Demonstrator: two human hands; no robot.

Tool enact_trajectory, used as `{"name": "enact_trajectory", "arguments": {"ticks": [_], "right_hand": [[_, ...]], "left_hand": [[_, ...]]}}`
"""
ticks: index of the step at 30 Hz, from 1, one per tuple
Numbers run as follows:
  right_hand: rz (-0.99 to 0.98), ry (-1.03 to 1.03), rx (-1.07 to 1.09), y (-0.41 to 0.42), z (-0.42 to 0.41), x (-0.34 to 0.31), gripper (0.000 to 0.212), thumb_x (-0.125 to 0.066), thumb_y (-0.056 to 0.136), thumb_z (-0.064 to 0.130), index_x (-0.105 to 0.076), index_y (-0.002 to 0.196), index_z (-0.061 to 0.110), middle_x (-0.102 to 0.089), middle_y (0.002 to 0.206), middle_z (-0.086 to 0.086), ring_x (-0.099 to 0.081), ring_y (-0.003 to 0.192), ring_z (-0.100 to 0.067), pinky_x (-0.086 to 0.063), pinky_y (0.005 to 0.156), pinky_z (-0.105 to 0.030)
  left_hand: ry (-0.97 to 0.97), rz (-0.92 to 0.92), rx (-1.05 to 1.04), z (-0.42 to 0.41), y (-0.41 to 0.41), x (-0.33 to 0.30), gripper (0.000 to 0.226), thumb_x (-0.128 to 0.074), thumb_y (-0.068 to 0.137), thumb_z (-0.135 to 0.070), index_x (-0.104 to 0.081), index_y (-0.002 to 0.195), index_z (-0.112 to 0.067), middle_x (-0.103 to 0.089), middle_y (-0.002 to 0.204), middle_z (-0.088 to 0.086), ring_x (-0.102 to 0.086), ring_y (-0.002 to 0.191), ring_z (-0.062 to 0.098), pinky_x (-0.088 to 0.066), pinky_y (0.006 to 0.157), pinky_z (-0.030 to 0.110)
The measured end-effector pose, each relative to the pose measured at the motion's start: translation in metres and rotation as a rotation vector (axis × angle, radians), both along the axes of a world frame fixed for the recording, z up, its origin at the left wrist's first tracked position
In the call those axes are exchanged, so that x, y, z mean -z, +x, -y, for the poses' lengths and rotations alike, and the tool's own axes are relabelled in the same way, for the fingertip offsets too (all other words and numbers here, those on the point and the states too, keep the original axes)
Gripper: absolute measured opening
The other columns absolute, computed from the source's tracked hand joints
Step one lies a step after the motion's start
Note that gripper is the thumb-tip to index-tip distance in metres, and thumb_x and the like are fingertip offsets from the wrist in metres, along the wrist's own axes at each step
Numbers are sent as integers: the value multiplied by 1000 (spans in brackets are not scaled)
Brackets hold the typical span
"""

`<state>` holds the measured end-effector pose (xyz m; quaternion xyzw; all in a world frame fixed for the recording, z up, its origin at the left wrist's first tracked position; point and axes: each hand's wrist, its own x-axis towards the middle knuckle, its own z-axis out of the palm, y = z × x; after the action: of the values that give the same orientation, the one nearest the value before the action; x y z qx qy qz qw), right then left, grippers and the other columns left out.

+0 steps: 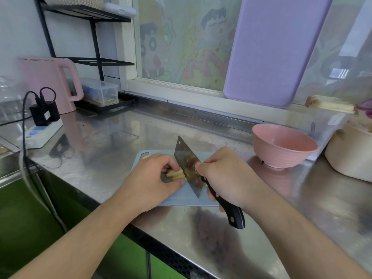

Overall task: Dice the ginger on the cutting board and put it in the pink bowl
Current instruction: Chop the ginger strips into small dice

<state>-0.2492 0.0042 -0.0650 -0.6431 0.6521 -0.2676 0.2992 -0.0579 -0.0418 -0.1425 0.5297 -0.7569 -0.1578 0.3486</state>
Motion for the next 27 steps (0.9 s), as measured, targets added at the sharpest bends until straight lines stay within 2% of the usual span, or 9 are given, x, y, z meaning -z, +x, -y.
{"name": "enact_trajectory", "arguments": {"ticks": [4, 9, 16, 19, 23, 27], "right_hand": [[11, -26, 14, 1, 0, -1, 37, -54, 100, 24, -55, 69, 5, -62, 48, -14, -46, 29, -19, -38, 41, -21], [48, -60, 32, 2, -3, -5, 43, -55, 100, 23, -54, 79, -14, -60, 50, -19, -47, 29, -26, -38, 37, -22], [46, -38, 4, 6, -6, -3, 44, -55, 102, 24, -50, 73, -8, -55, 52, -20, -41, 28, -23, -36, 37, -21], [19, -34, -2, 8, -6, -3, 44, -55, 102, 26, -54, 82, -14, -57, 51, -19, -42, 29, -23, -39, 38, -22], [-32, -66, 3, 11, -6, -2, 43, -56, 100, 25, -52, 81, -13, -50, 58, -19, -39, 32, -22, -40, 43, -31], [-52, -71, -3, 11, -8, -5, 41, -56, 99, 22, -49, 80, -13, -47, 58, -20, -37, 32, -22, -37, 42, -28]], "left_hand": [[-60, -64, -24, 2, 4, 3, 12, -78, 88, -38, -68, 94, -39, -70, 101, -22, -66, 98, -4, -56, 93, 25], [-125, 7, -11, 5, 2, 6, 8, -76, 89, -32, -71, 93, -35, -69, 95, -20, -65, 94, 2, -57, 90, 31], [-203, 56, 0, 2, 1, 7, 4, -72, 91, -31, -70, 88, -32, -65, 88, -19, -61, 89, 4, -54, 81, 32], [-224, 71, -1, 2, 1, 8, 6, -71, 90, -31, -67, 85, -32, -63, 87, -20, -60, 88, 5, -53, 77, 31], [-247, 103, -4, 3, 1, 9, 7, -68, 91, -31, -66, 85, -32, -60, 86, -20, -58, 87, 6, -53, 75, 31], [-257, 132, -16, 5, 1, 11, 8, -66, 92, -33, -64, 85, -33, -59, 87, -20, -57, 88, 6, -52, 75, 30]]}}
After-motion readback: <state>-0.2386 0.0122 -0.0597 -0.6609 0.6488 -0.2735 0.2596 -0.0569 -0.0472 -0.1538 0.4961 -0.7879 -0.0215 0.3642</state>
